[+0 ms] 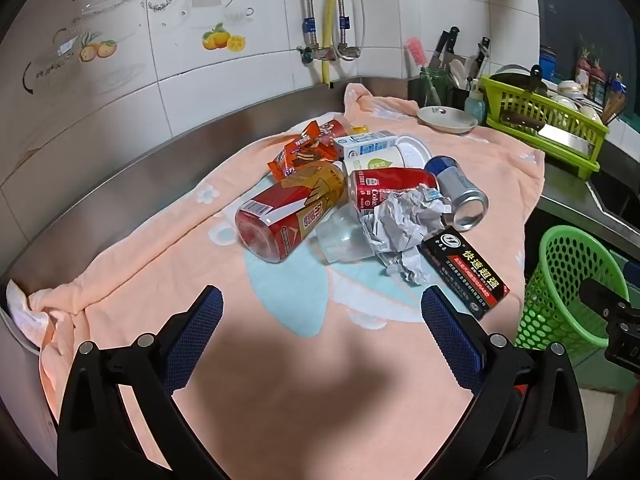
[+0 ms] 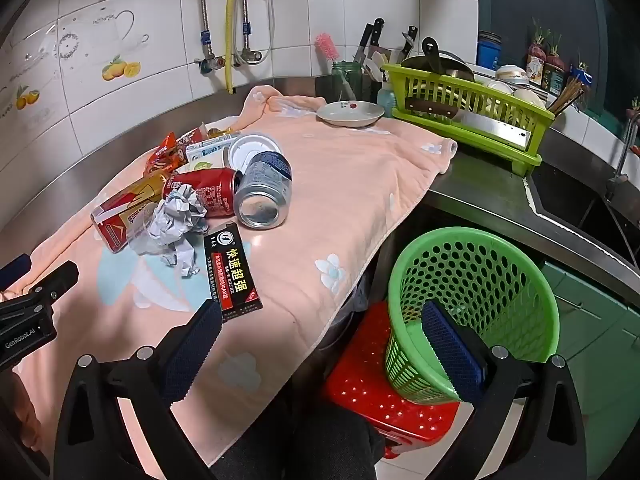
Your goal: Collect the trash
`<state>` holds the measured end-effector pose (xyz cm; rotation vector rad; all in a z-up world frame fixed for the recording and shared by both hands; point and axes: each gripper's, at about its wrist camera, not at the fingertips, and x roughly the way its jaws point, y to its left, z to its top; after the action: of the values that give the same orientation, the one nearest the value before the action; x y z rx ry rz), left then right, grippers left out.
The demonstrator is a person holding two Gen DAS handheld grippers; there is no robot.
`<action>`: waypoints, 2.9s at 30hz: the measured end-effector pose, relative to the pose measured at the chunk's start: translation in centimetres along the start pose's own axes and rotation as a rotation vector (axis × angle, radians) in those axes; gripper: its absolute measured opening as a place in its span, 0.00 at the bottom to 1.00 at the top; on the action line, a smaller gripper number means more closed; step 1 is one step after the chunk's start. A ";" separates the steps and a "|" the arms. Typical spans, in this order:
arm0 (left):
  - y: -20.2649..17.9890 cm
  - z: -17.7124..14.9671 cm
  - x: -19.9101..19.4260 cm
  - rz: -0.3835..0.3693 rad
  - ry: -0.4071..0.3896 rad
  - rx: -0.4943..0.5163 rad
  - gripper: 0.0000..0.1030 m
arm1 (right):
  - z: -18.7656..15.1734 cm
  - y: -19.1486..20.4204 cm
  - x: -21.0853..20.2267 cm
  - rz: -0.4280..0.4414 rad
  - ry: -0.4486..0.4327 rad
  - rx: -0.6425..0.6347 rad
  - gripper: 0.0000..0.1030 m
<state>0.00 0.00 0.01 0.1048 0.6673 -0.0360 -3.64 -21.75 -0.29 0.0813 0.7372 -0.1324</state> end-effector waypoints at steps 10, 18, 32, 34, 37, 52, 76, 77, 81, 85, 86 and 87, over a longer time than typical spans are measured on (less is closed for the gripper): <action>0.1 0.0 0.0 -0.008 0.001 -0.010 0.95 | -0.1 0.0 -0.1 -0.001 -0.003 -0.001 0.94; 0.0 -0.2 0.1 -0.005 0.000 -0.010 0.95 | 0.0 -0.1 -0.1 0.001 -0.001 0.005 0.94; 0.2 -0.2 -0.1 -0.003 0.000 -0.025 0.95 | -0.1 0.0 -0.1 0.001 -0.005 0.001 0.94; 0.3 -0.2 -0.1 -0.005 -0.002 -0.025 0.95 | -0.1 0.2 -0.1 0.000 -0.005 -0.002 0.94; 0.4 -0.1 -0.1 -0.006 0.000 -0.025 0.95 | -0.1 0.4 0.0 0.001 -0.004 -0.002 0.94; 0.7 0.0 0.2 -0.001 0.005 -0.026 0.95 | 0.1 0.8 0.6 0.017 0.007 -0.010 0.94; 3.0 0.9 1.0 0.042 0.002 -0.042 0.95 | 0.5 2.7 2.8 0.111 0.029 -0.081 0.93; 3.2 0.9 1.0 0.044 0.002 -0.043 0.95 | 0.5 2.9 3.0 0.121 0.031 -0.087 0.92; 3.9 1.0 1.3 0.046 0.004 -0.044 0.95 | 0.9 3.7 4.2 0.155 0.046 -0.116 0.82; 4.3 0.9 1.7 0.045 0.009 -0.042 0.95 | 1.2 4.3 5.7 0.205 0.079 -0.123 0.78; 4.4 0.8 1.7 0.044 0.009 -0.041 0.95 | 1.3 4.5 6.0 0.208 0.082 -0.130 0.78; 4.5 0.8 1.7 0.046 0.009 -0.040 0.95 | 1.4 4.7 6.3 0.207 0.085 -0.142 0.78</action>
<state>2.13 4.34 -0.06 0.0813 0.6745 0.0218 2.60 -17.85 -3.44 0.0273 0.8160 0.1220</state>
